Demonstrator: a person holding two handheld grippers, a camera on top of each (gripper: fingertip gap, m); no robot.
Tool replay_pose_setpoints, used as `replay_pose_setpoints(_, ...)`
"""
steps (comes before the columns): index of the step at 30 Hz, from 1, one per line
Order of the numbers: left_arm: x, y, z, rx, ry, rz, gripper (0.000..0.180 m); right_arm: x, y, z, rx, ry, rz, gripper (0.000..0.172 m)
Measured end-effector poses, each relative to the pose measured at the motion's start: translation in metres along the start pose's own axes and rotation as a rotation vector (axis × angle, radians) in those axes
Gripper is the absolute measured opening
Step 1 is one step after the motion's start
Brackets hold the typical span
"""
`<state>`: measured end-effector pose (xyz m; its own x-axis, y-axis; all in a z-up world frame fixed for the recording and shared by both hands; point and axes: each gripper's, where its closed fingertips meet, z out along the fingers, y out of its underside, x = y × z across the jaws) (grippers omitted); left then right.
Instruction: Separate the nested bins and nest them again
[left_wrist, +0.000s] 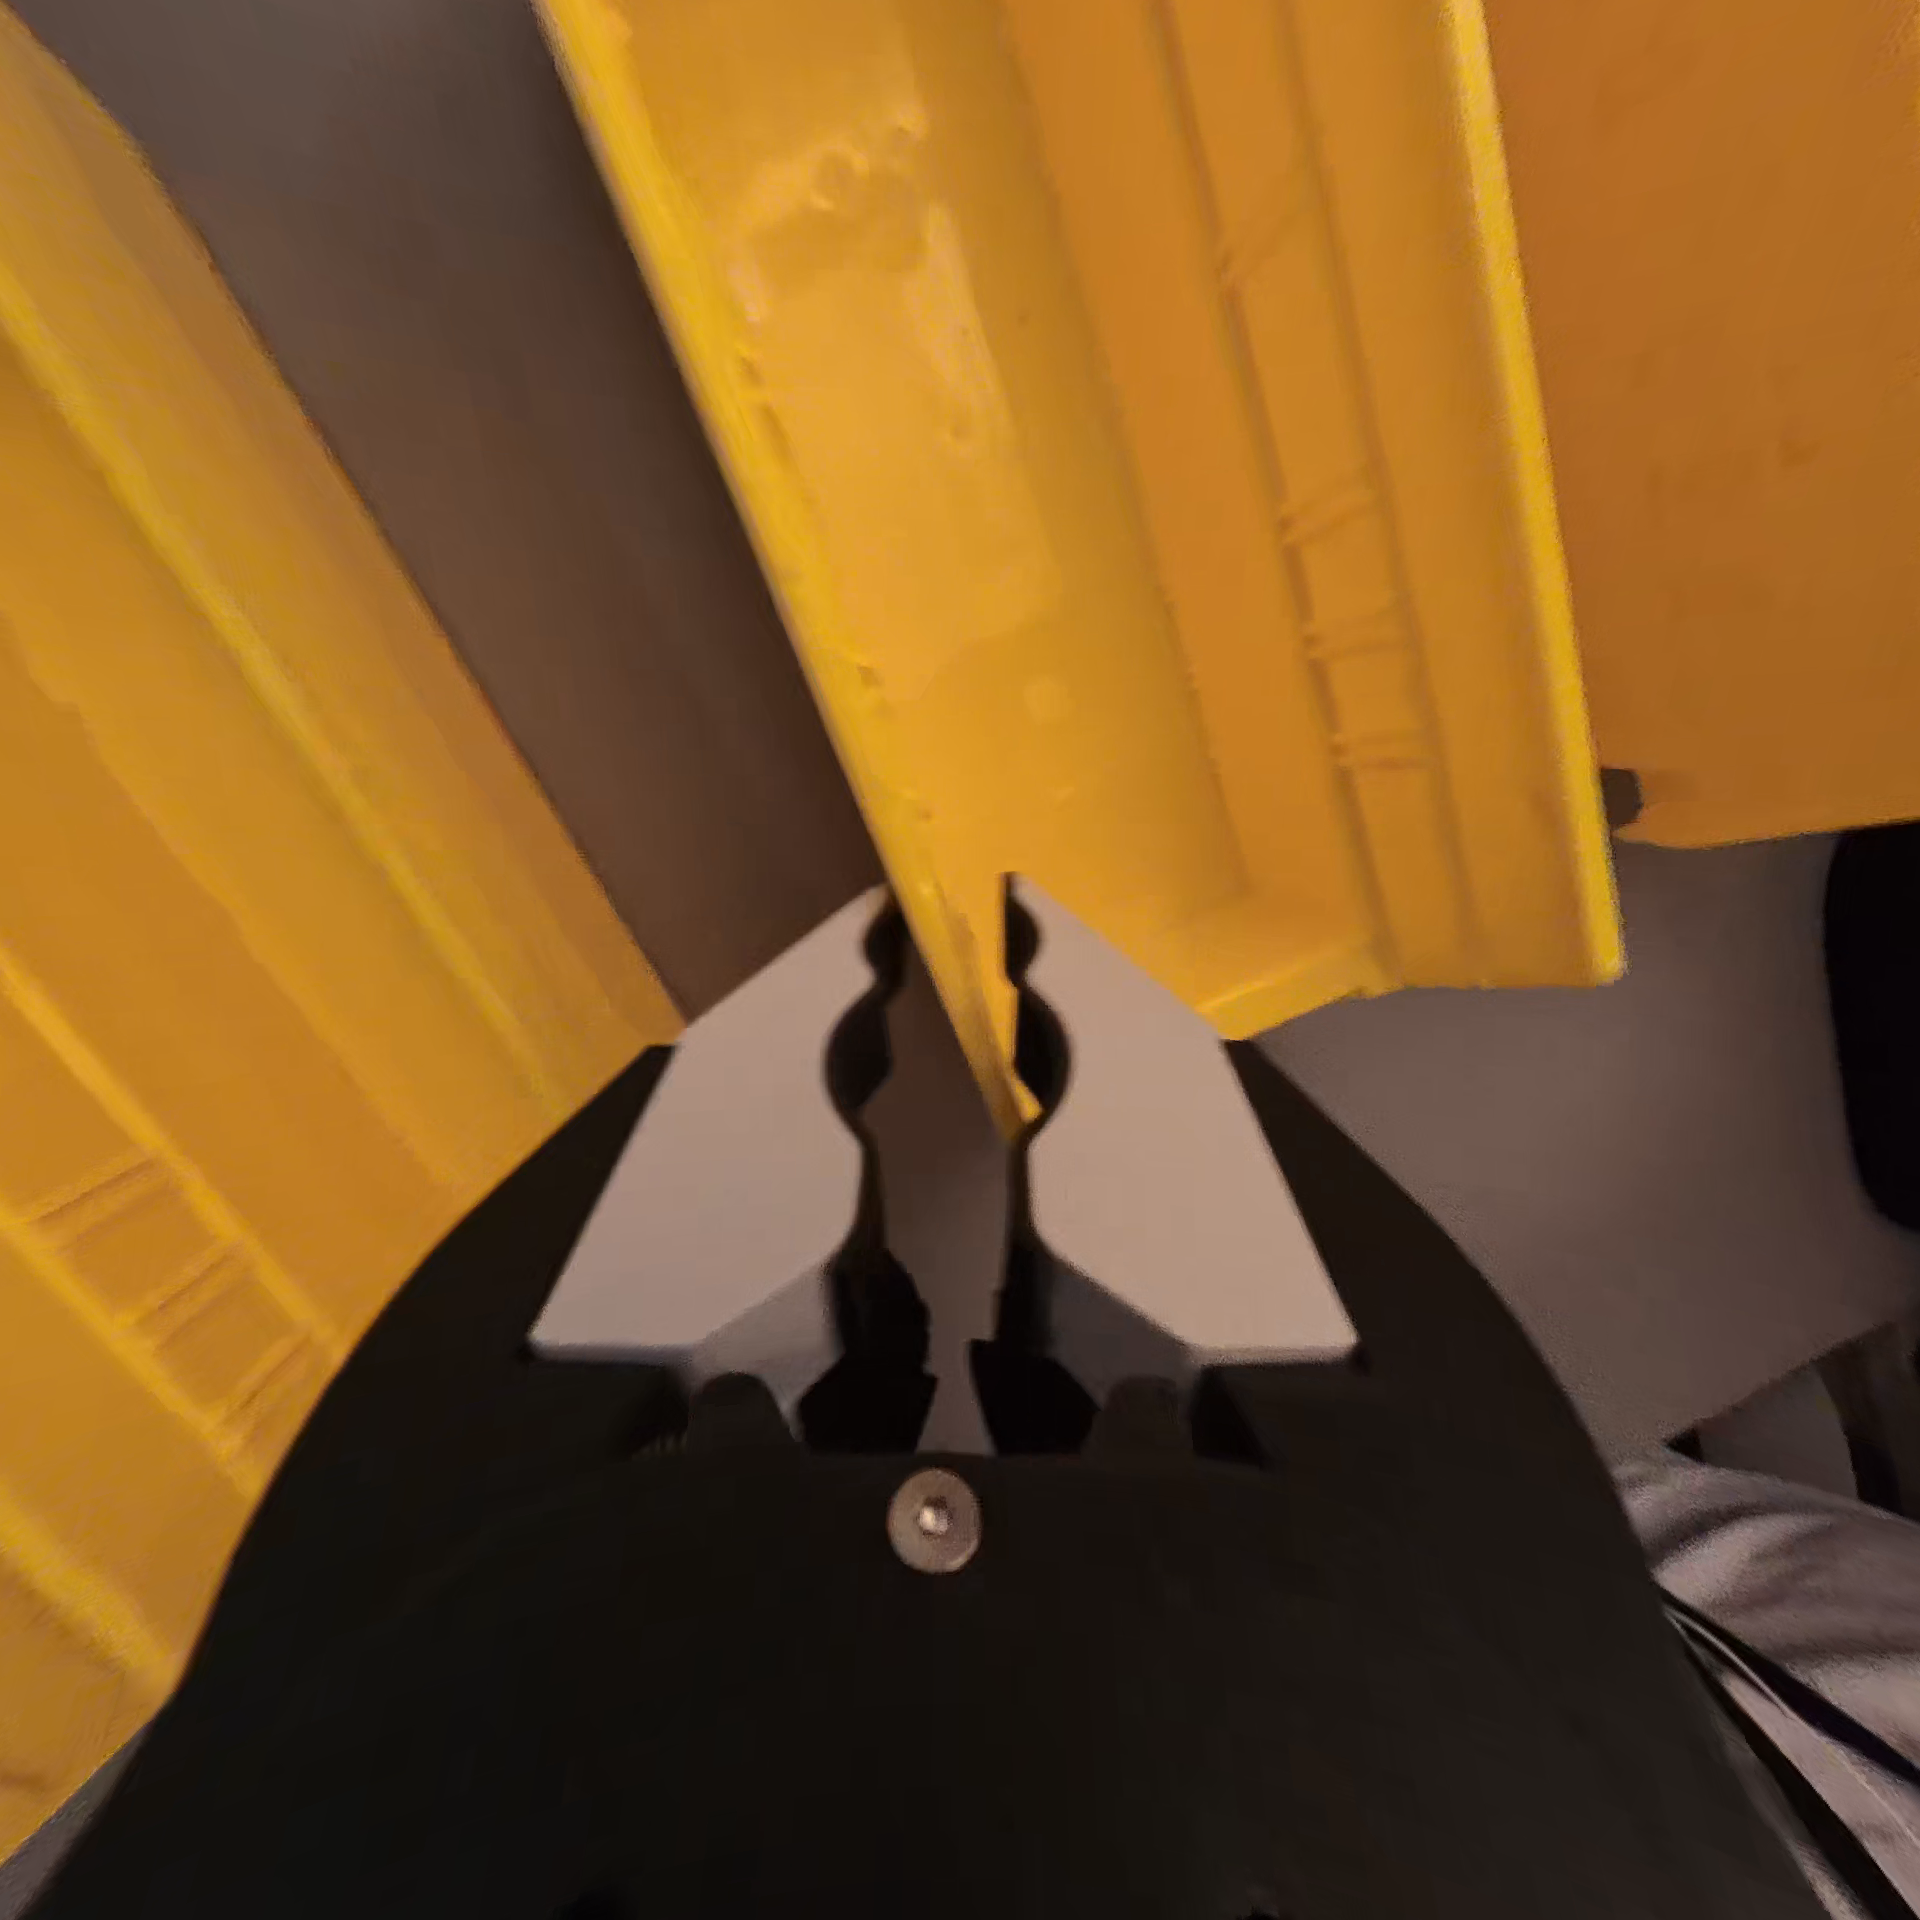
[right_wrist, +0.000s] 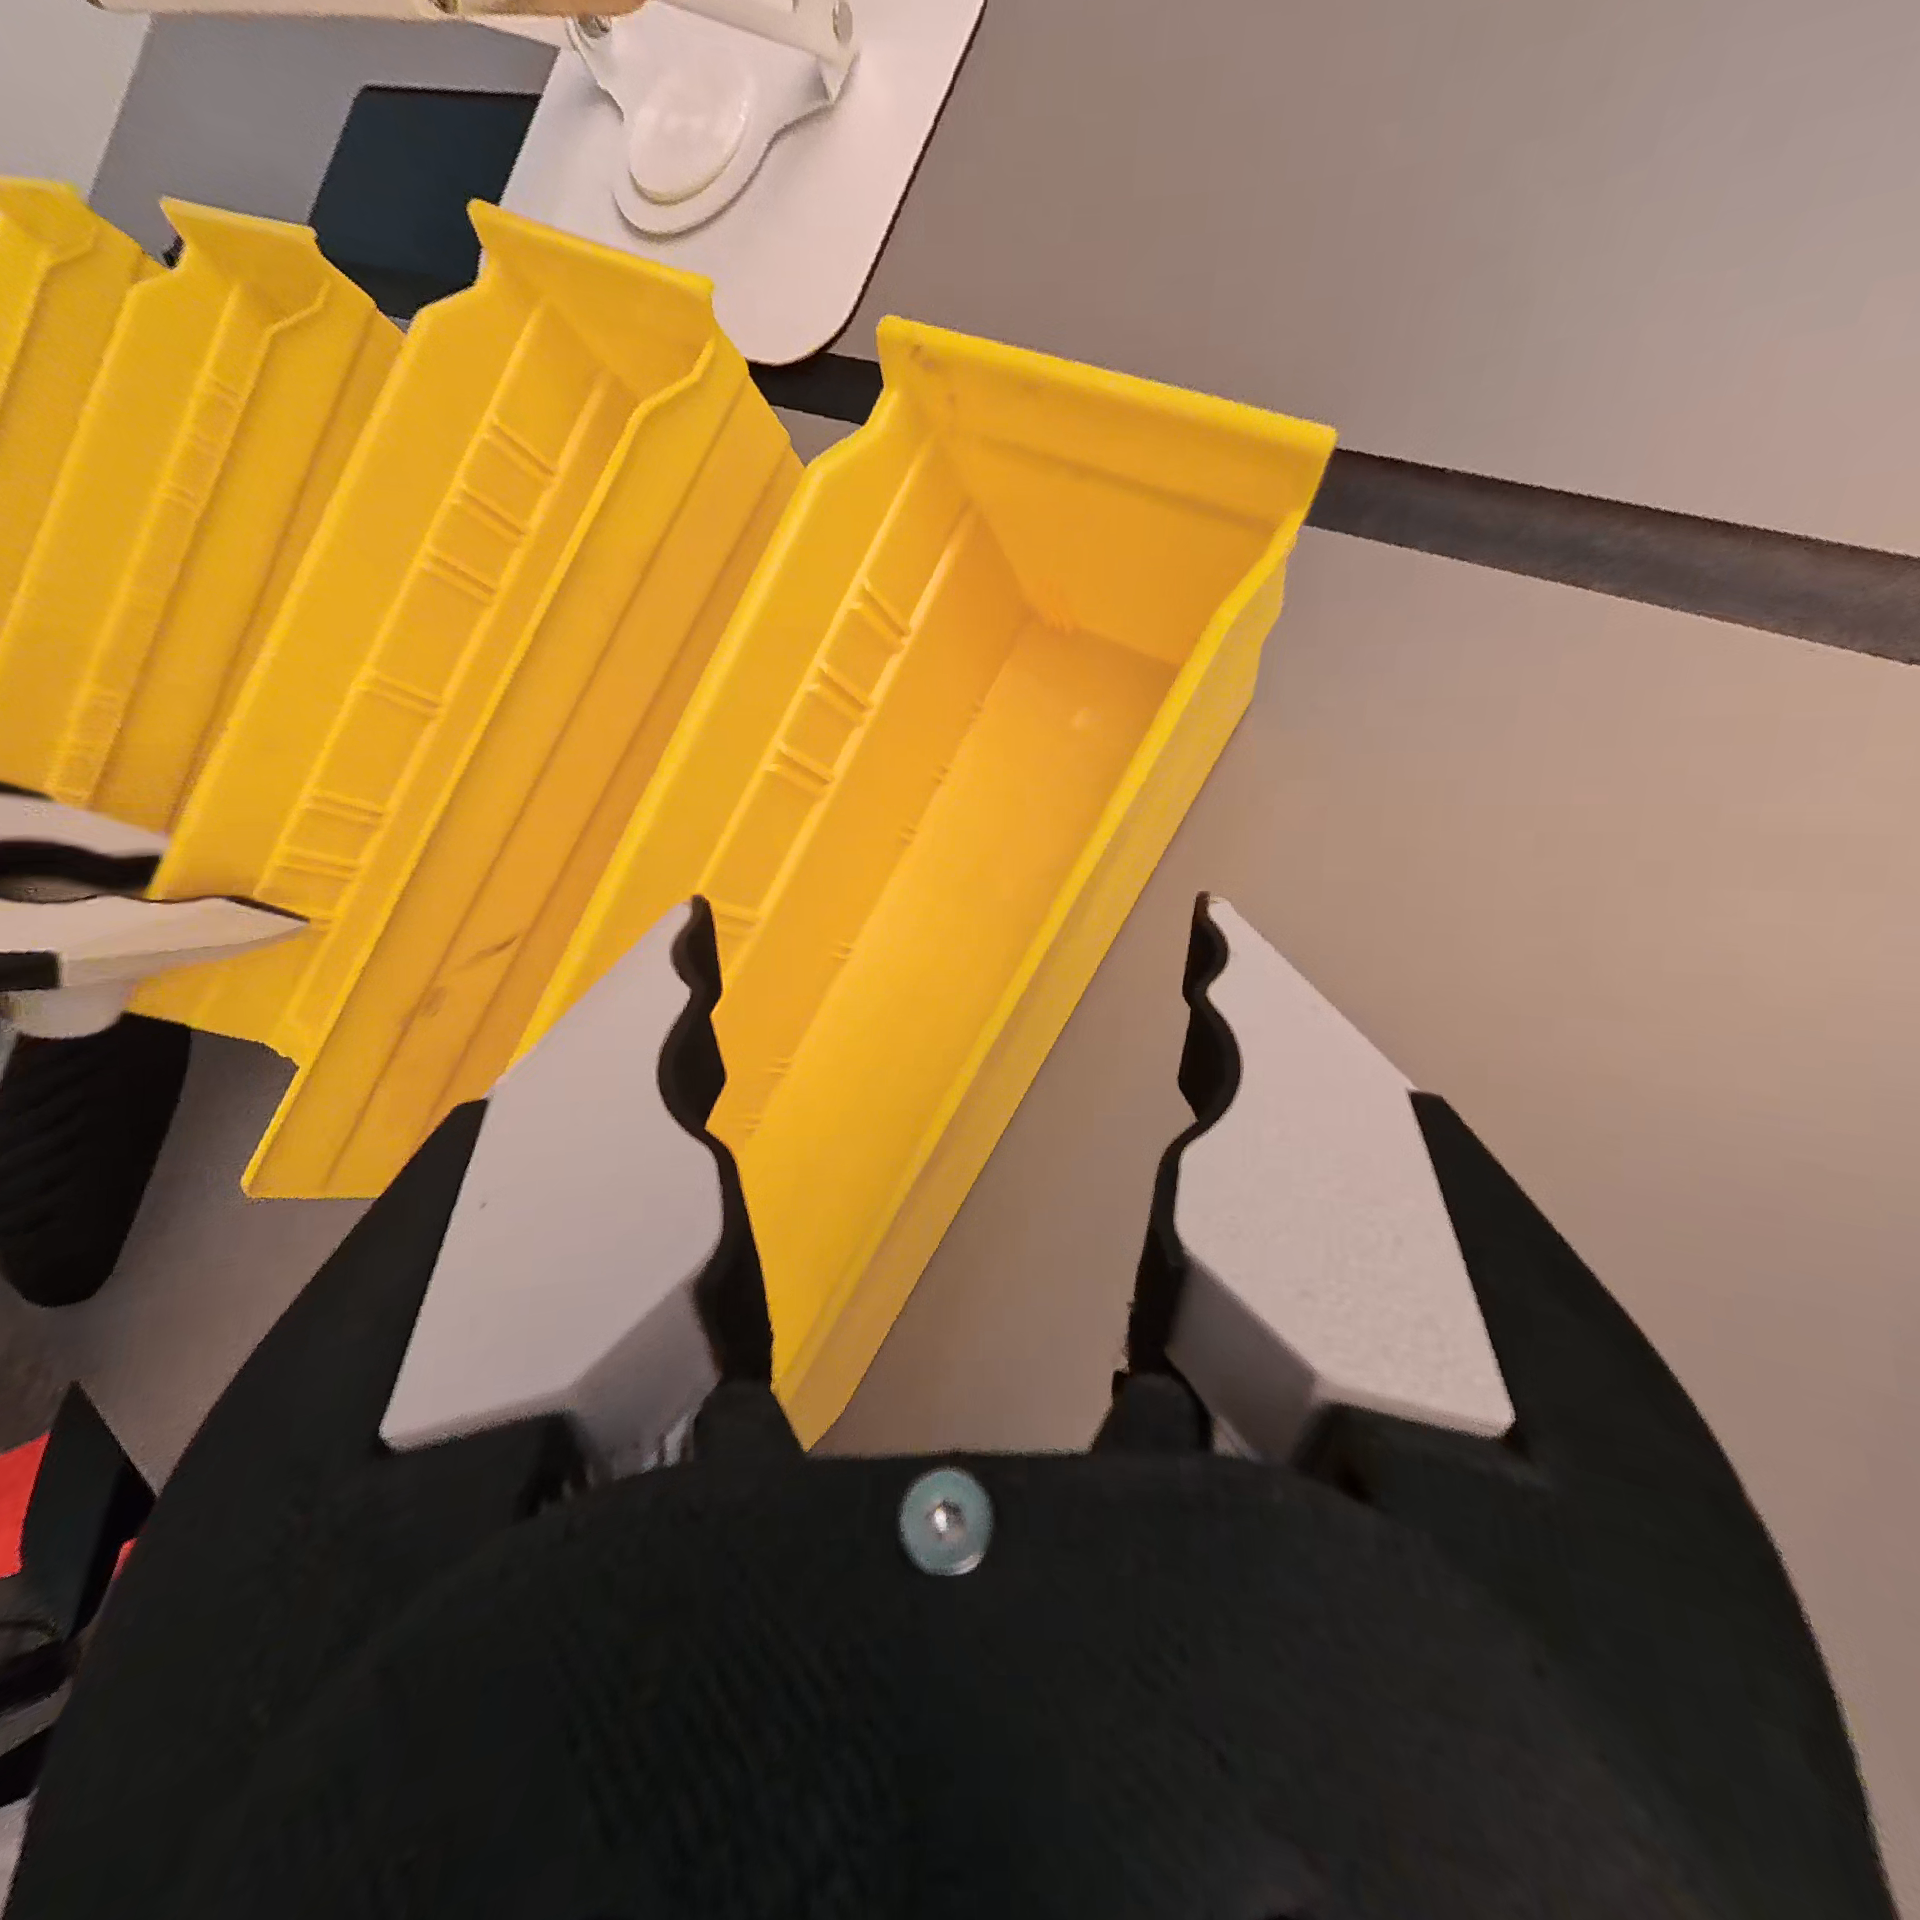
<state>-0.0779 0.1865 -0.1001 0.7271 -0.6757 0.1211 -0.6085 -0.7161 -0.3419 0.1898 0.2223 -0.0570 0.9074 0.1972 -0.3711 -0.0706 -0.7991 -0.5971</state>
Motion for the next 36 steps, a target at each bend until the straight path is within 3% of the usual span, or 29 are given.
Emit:
replay_pose_setpoints(4, 0.005, 0.01, 0.005, -0.011, 0.0, -0.003, 0.009, -0.001, -0.005, -0.005, 0.03, -0.013, 0.007, 0.091)
replay_pose_setpoints(7, 0.012, 0.019, 0.005, -0.026, 0.028, 0.008, 0.017, -0.001, -0.006, -0.005, 0.035, -0.011, 0.006, 0.09)
replay_pose_setpoints(16, 0.021, 0.028, 0.004, -0.044, 0.036, 0.086, 0.013, 0.009, -0.007, -0.008, 0.04, 0.042, 0.003, 0.091)
replay_pose_setpoints(18, 0.037, 0.039, 0.003, -0.092, 0.102, 0.101, 0.027, 0.012, -0.008, -0.01, 0.045, 0.053, 0.007, 0.091)
replay_pose_setpoints(20, 0.054, 0.048, -0.001, -0.147, 0.174, 0.133, 0.058, 0.015, -0.008, -0.01, 0.047, 0.067, 0.01, 0.091)
replay_pose_setpoints(23, 0.052, 0.043, -0.019, -0.122, 0.134, 0.197, 0.052, 0.019, -0.008, -0.01, 0.043, 0.087, 0.009, 0.091)
replay_pose_setpoints(27, 0.059, 0.004, -0.08, 0.113, 0.161, 0.267, 0.052, 0.023, -0.014, -0.013, 0.071, 0.126, -0.017, 0.091)
replay_pose_setpoints(32, 0.058, -0.062, -0.192, 0.685, 0.174, 0.358, 0.053, 0.022, -0.036, -0.034, 0.201, 0.18, -0.077, 0.09)
replay_pose_setpoints(36, 0.038, -0.076, -0.25, 1.122, 0.21, 0.378, 0.057, 0.006, -0.071, -0.072, 0.45, 0.248, -0.196, 0.09)
